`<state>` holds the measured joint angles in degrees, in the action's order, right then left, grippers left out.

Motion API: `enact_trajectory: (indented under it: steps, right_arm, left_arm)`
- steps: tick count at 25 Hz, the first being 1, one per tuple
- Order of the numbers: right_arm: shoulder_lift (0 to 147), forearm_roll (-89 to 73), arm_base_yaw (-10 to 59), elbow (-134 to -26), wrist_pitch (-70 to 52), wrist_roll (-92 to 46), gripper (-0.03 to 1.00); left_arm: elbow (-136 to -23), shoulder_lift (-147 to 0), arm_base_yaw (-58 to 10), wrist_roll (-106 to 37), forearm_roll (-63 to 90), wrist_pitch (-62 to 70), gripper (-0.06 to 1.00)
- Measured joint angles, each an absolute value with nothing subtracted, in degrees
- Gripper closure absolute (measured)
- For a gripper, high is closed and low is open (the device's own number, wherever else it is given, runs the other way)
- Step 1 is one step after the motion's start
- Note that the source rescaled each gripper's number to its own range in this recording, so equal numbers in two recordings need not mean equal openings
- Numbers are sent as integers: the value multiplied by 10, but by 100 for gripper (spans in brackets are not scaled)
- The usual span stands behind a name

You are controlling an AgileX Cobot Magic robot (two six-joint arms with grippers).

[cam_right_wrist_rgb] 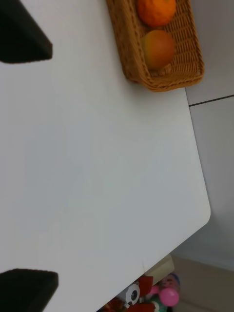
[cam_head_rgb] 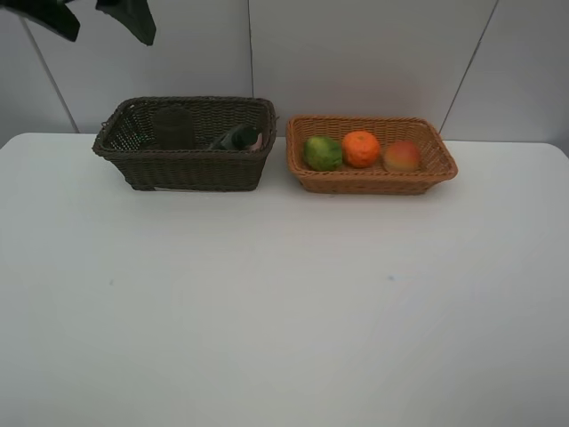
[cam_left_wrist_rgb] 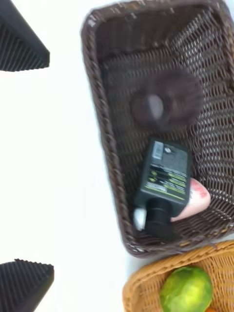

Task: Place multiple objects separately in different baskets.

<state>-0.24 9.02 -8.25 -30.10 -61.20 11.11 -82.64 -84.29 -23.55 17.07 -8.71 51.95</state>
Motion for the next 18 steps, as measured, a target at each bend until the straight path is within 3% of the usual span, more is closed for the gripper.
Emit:
enact_trajectory:
  steps: [9, 18]
  right_arm:
    - [-2, 90, -82, -301, -612, 111, 11]
    - [-2, 90, -82, -301, -612, 111, 11]
  left_arm:
    - [-522, -510, -236, 171, -89, 473, -5]
    - [-377, -277, -236, 170, -89, 503, -5]
